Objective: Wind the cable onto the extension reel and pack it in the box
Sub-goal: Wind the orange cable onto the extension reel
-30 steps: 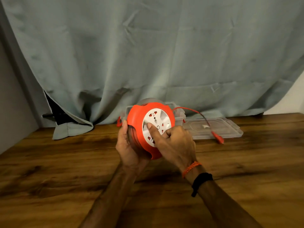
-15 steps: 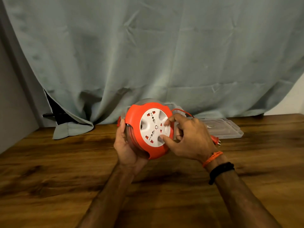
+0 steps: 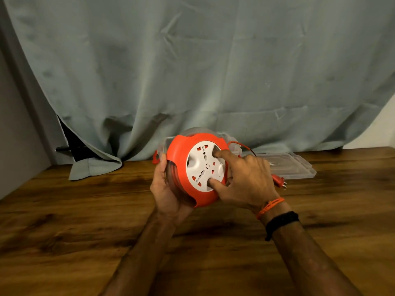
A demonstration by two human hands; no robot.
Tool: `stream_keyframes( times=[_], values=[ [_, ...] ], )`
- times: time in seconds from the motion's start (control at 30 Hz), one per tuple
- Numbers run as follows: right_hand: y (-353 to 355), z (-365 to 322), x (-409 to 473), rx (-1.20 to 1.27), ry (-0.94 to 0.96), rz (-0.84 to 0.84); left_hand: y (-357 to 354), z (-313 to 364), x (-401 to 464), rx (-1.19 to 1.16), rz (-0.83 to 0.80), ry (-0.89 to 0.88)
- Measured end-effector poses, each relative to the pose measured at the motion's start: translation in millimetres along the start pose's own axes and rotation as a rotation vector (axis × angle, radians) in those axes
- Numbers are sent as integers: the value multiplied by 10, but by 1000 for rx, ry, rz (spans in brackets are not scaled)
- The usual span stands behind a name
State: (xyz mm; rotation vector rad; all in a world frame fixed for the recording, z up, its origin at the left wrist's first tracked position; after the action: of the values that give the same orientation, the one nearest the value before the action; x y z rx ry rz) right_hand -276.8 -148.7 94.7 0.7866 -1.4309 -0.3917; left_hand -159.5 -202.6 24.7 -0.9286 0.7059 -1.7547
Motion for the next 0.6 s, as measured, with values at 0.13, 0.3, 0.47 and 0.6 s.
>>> stream_keyframes(
  times=[0.13, 0.3, 0.47, 0.6],
  values=[
    [17, -11, -71, 29, -153, 75, 14, 4, -2, 23, 14, -25],
    [-47, 27, -109, 121, -337, 86, 22, 29, -8, 39, 20, -56],
    [-218, 75, -147, 391, -530, -49, -27, 18, -29, 59, 35, -80],
    [-205, 47, -125, 408, -477, 7, -8, 22, -8, -17, 38, -57]
  ],
)
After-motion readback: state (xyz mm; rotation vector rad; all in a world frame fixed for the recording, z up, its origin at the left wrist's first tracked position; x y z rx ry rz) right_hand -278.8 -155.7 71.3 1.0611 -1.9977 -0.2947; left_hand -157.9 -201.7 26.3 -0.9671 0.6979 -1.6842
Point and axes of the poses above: each hand's wrist, its own x-axis towards the middle knuckle, its own y-axis out of the back of the hand, z = x × y, the point moved 10 cm from there along x, towards the middle knuckle, and after that the axes turned 7 degrees about -x, right-handed, at the moved point
